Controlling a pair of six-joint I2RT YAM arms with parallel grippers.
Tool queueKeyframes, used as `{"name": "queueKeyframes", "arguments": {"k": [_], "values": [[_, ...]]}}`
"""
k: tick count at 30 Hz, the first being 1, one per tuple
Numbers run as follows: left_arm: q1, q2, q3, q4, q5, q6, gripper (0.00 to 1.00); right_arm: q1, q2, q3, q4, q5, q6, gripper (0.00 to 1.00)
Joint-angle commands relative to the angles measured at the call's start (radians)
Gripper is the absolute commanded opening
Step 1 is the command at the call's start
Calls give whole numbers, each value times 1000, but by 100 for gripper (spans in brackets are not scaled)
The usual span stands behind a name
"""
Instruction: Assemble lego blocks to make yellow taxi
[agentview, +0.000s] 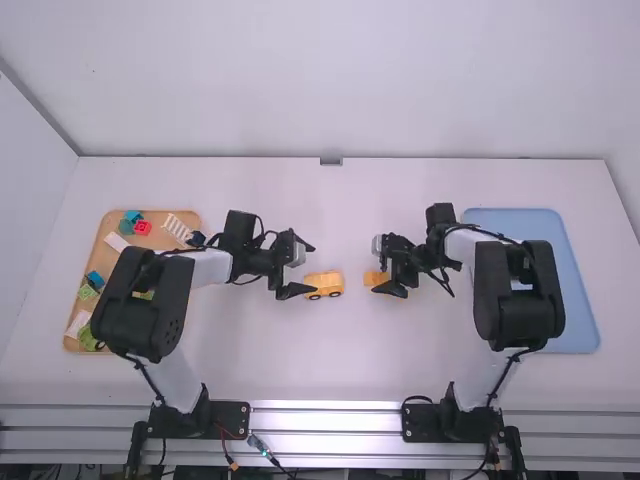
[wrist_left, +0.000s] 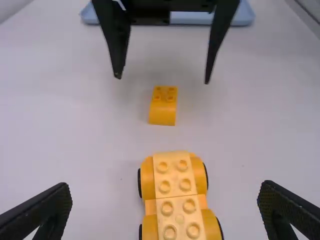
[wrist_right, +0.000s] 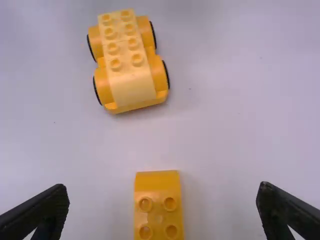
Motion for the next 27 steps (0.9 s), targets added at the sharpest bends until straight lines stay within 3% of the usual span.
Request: {"name": "queueKeyframes", "arguments": {"k": [1,6,13,17,20,22,27], "values": [[-4,39,-7,24,17,-60,99,-25,18,-54,39,-101,-21,99],[-3,58,-7,17,40,-48,99,-47,33,-126,162,-119,-21,99],[-11,58,-24,-2,29,-36,99,-47,113,-129,285,-142,50,93],[-11,58,-71,42,29,27,99,-65,159,-81,211,-177,-3,90],[-11,58,-118,143,-19,-39,99,-72,168,-50,113,-169,-87,79],[-11,58,-147,212,-36,-78,98,-72,169,-46,105,-166,-88,72],[-11,58,-201,329,-40,-112,99,-72,178,-48,131,-163,-69,65]]}}
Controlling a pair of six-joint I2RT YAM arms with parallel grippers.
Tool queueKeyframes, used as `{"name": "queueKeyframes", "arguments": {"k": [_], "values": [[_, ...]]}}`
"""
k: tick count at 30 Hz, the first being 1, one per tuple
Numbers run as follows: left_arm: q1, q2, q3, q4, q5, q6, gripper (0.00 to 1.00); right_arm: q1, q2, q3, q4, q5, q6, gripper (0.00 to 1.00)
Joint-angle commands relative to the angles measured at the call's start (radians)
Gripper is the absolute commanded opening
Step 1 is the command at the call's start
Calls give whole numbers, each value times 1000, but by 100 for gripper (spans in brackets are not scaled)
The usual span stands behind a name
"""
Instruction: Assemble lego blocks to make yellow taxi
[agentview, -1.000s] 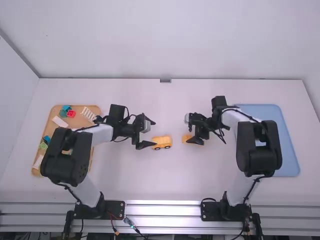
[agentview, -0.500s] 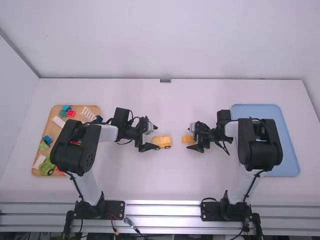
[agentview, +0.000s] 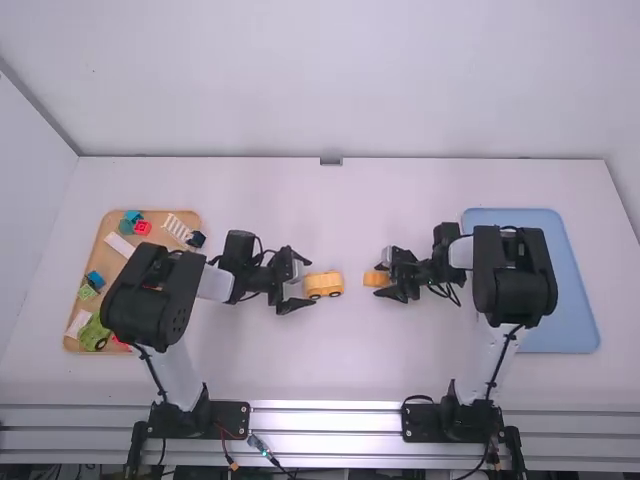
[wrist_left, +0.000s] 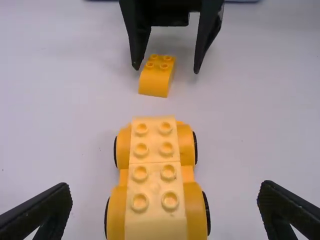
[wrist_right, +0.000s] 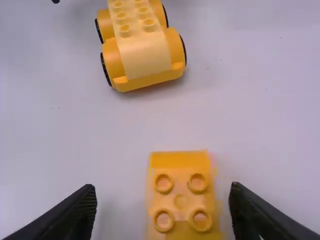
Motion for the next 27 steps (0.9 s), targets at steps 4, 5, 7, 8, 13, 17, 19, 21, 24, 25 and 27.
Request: {"name": "queueKeyframes", "arguments": {"k": [4,5,7,8,13,17,19,21,24,25,27], "values": [[-6,5,-29,22,2,-29,99,-1,21,5,-5,16,-2,46],[-6,5,-29,22,3,-29,100,0,21,5,-6,17,-2,44],[-6,5,-23,18,6,-29,100,0,21,6,-10,20,-1,34],[-6,5,-20,14,6,-29,100,-2,21,6,-12,23,-1,32],[-25,23,-3,18,2,-18,99,-2,19,7,-18,-7,20,25],[-52,89,43,19,2,-22,99,3,3,48,-105,-68,10,22],[-61,119,64,18,-6,-23,99,20,-16,75,-192,-79,-45,20],[-63,151,91,11,-34,-41,100,56,-37,119,-304,-82,-125,18],[-68,171,103,15,-44,-48,96,92,-39,164,-349,-82,-140,16],[-67,178,104,17,-43,-43,91,109,-39,178,-351,-82,-132,14],[-64,186,106,15,-43,-37,77,132,-39,195,-348,-82,-126,12]]}}
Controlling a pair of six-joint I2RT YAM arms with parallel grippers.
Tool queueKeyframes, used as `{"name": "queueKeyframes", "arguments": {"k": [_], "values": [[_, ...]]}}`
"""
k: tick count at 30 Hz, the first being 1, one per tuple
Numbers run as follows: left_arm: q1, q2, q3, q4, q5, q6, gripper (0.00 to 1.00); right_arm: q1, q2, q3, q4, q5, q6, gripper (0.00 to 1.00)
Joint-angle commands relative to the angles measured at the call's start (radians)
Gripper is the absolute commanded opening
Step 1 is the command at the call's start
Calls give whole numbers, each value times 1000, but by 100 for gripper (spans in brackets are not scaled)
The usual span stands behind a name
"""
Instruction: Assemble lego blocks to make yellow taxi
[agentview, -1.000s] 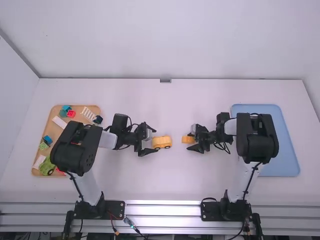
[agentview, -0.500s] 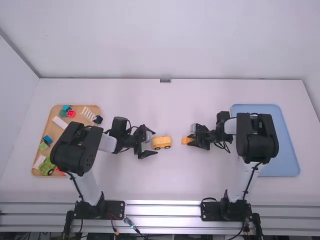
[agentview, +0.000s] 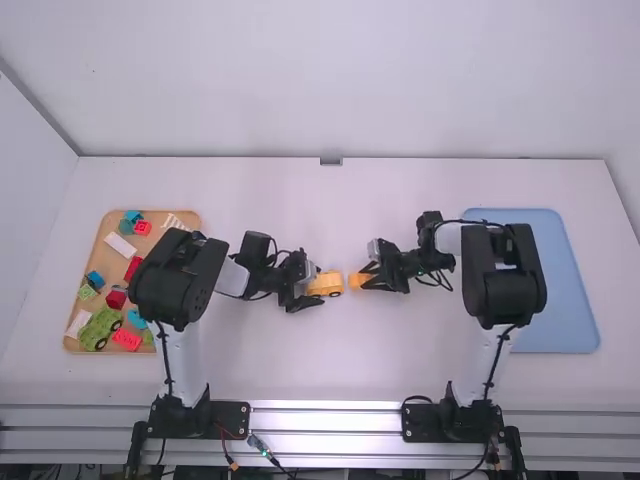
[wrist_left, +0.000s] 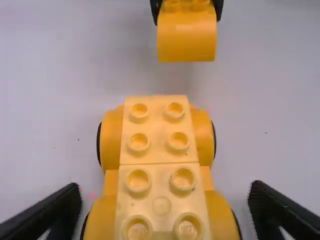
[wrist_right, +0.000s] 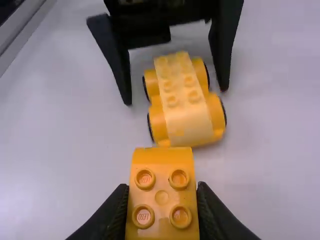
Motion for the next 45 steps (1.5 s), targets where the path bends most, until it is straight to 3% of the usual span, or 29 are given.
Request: {"name": "queueKeyframes", "arguments": {"k": [1,11,14,17,21,32,45], "values": [[-5,23,9,1,3,0,70,33,-33,36,-5,-23,-13,12],[-10,33,7,26,-2,25,55,158,-33,79,39,-37,1,6],[-10,33,8,12,-2,96,50,183,-33,79,100,-17,102,5],[-10,33,11,12,2,94,49,212,-33,66,185,39,224,5],[-9,33,11,14,-7,87,48,241,-33,11,278,37,235,3],[-10,33,19,-2,-24,84,47,235,-33,-85,458,55,384,5],[-10,33,79,-116,-25,95,44,342,-33,-96,460,390,470,0]]}}
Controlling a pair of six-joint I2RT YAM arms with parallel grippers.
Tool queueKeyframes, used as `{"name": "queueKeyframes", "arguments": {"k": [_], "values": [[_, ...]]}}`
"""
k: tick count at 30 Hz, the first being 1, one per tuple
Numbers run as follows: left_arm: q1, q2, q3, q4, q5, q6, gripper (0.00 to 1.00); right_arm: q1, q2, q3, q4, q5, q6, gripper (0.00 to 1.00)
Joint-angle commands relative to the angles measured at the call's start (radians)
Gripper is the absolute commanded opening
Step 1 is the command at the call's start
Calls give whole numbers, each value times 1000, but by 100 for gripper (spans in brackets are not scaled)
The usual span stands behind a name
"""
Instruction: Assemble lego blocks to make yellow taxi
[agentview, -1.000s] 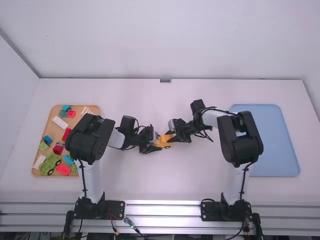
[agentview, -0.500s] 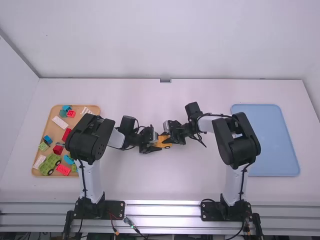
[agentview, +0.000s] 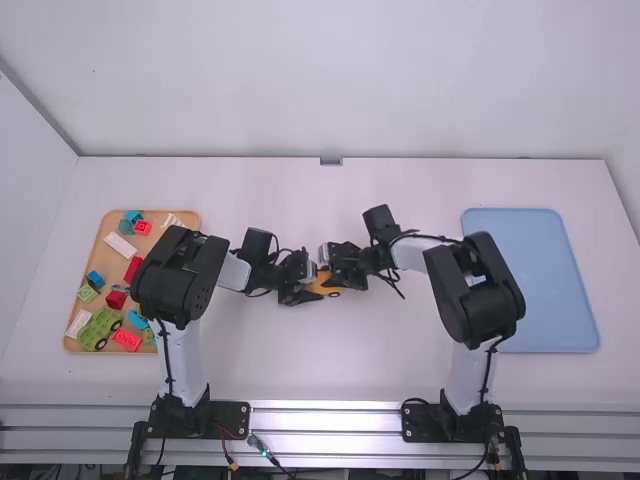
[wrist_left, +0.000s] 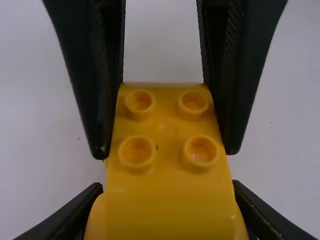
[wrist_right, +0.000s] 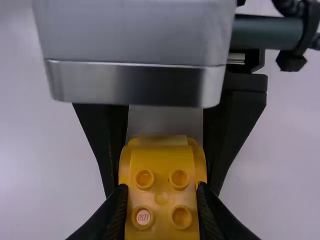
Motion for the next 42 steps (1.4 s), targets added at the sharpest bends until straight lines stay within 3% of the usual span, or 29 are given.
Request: {"name": "queueKeyframes", "arguments": {"k": [1,5,6,10,15,18,20,25,26,28,35,42], "values": [[-10,19,21,-3,-23,1,43,46,42,-20,-19,210,37,0],[-9,19,14,7,-25,1,43,46,42,-21,-22,219,37,4],[-9,19,14,5,-27,1,43,45,42,-21,-18,198,37,27],[-9,19,15,3,-26,0,43,22,42,-21,18,85,36,45],[-9,19,15,3,-27,0,43,-35,16,-21,65,-121,31,56],[-10,19,15,3,-27,1,44,-71,-14,-21,60,-206,3,58],[-9,19,15,3,-27,1,49,-91,-23,-21,58,-241,-11,63],[-9,19,19,-1,-43,-40,99,-124,-23,-46,68,-195,14,75],[-9,18,23,-1,-66,-73,99,-119,-22,-59,75,-183,15,80],[-9,-1,25,-29,-105,-97,99,-109,-22,-83,94,-162,19,100],[18,-203,24,-218,-164,-30,99,-69,42,-148,355,-51,262,99],[92,-489,24,-433,-189,-21,99,-24,97,-109,357,-42,250,99]]}}
